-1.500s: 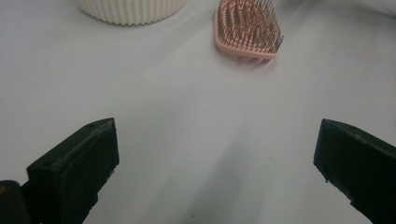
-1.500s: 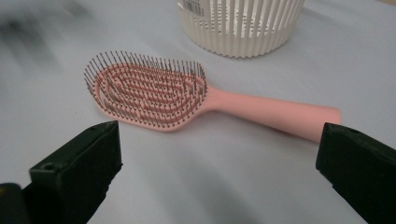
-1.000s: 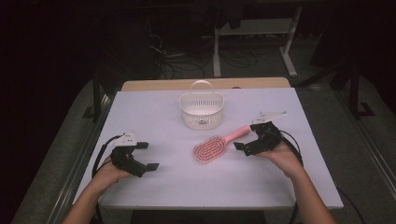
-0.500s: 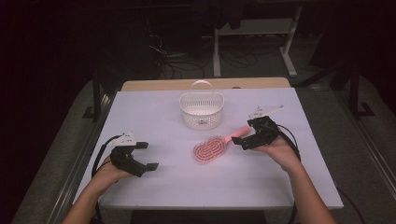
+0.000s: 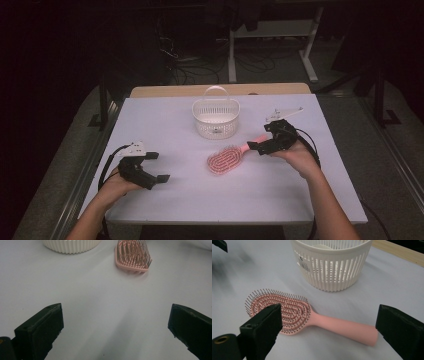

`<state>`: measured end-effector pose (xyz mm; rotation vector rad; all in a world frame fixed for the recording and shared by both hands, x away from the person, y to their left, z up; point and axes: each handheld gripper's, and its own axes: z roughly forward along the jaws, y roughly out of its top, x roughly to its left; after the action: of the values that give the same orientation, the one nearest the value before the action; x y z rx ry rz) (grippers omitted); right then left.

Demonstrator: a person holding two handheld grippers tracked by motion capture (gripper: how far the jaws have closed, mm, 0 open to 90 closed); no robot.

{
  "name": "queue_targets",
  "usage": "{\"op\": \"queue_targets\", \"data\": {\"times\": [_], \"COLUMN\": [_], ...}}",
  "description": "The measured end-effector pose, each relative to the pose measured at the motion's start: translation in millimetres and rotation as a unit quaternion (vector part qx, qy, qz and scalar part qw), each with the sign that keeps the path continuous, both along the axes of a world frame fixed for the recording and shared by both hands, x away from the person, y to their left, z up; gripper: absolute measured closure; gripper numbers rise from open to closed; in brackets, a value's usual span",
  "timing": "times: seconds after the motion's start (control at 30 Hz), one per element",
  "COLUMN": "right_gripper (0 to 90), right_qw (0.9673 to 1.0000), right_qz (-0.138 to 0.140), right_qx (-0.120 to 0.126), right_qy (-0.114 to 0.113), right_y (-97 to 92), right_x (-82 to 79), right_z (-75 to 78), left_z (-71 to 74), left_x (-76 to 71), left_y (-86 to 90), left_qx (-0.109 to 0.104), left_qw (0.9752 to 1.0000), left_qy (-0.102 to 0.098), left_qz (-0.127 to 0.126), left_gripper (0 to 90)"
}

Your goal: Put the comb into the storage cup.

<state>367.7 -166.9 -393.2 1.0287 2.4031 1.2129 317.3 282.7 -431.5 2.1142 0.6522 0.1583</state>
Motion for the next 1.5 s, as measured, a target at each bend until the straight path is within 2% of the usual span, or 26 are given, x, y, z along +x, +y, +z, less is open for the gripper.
{"op": "queue_targets", "data": {"times": [0.47,0.67,1.5], "right_gripper": [13.1,17.1,45.1], "right_qw": [1.0000,0.9997,0.9983], "right_qz": [-0.006,-0.018,-0.029], "right_qx": [-0.001,-0.004,-0.043], "right_qy": [0.005,0.013,0.026], "right_y": [2.6,3.5,7.5], "right_x": [13.2,20.4,51.1], "right_z": [3.5,3.3,-2.2], "left_z": [0.1,0.1,-0.1], "left_x": [-0.2,-0.4,-0.7], "left_y": [-0.4,-0.7,-2.5], "left_qx": [-0.001,-0.001,0.001], "left_qw": [1.0000,1.0000,1.0000], "left_qy": [0.001,0.001,0.000], "left_qz": [-0.001,-0.002,-0.004], "left_gripper": [0.0,0.0,0.0]}}
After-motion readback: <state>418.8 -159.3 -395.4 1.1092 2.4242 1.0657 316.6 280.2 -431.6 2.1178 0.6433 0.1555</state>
